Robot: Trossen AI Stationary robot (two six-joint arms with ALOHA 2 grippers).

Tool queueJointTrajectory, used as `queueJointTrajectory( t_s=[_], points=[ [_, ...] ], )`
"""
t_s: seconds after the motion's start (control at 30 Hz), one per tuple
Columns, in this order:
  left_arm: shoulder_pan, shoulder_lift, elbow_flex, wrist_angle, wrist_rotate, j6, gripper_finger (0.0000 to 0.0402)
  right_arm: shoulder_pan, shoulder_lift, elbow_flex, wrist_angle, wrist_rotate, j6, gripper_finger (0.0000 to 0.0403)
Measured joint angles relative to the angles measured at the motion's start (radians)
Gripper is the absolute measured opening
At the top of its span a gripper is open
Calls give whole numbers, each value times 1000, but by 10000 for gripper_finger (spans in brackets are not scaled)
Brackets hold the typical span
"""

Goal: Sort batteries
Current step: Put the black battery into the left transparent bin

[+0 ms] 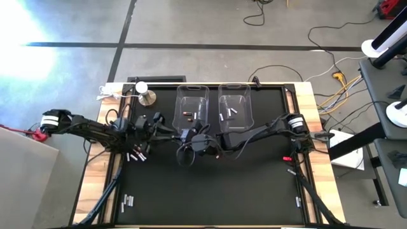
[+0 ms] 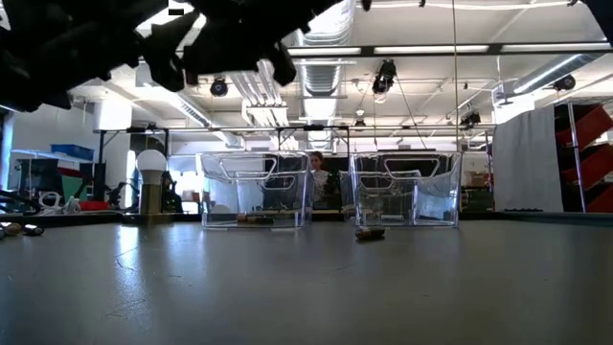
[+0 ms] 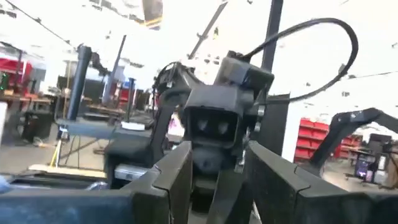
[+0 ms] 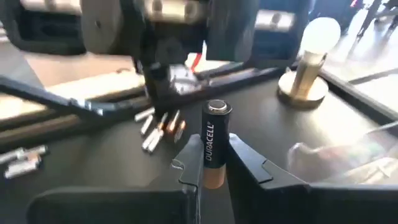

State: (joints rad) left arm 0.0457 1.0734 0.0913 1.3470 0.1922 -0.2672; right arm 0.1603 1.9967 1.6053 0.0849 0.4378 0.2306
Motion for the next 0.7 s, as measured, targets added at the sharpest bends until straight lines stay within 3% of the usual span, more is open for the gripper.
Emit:
queueJointTrajectory(
  t_s=[0.7],
  points=[
    [-1, 127, 10, 53, -7, 26, 130, 5, -19, 2, 25, 1, -5, 36]
  ],
)
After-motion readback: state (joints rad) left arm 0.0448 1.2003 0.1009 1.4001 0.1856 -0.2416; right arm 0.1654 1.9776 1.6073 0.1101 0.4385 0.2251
